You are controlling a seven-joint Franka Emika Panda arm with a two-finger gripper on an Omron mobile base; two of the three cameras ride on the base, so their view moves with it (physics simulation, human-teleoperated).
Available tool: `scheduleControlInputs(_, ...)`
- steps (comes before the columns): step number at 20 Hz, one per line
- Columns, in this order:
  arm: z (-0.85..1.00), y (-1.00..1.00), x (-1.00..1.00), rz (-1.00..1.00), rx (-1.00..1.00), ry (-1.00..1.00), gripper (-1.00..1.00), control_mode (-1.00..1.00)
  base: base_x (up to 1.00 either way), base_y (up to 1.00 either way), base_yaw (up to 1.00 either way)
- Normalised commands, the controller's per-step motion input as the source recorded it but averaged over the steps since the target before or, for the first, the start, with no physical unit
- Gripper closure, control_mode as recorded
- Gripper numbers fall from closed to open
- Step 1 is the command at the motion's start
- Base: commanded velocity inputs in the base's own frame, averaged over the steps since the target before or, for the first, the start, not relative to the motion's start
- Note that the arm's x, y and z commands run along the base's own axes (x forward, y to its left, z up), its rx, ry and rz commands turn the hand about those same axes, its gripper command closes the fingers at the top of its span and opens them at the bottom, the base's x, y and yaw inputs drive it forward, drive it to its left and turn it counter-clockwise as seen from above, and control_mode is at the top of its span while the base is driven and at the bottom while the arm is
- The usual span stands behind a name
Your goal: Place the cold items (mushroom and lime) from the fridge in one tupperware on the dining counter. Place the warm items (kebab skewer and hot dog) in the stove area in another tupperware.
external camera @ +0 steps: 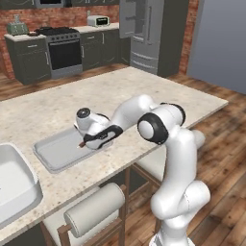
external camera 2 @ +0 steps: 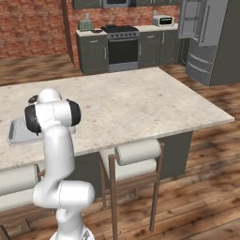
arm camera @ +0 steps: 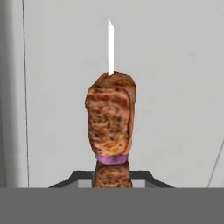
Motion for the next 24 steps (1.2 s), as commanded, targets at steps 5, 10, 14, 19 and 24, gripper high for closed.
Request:
scheduleControlInputs(5,0.24,-0.01,0.05,-0.17,0.16,-0.1,-1.0,-1.0,0.0,0.0,0.0)
scheduleControlInputs(10,0.41,-0.07,0.0,-0.06,0.21,-0.05,-1.0,-1.0,0.0,0.0,0.0)
scheduleControlInputs(14,0.93,-0.42,-0.28,0.0,0.29,-0.09,-1.0,-1.0,0.0,0.0,0.0)
scheduleControlInputs(19,1.0,-0.74,-0.91,0.0,0.35,-0.24,-1.0,-1.0,0.0,0.0,0.0)
scheduleControlInputs(24,1.0,-0.79,-1.0,-0.01,0.29,-0.23,-1.0,-1.0,0.0,0.0,0.0)
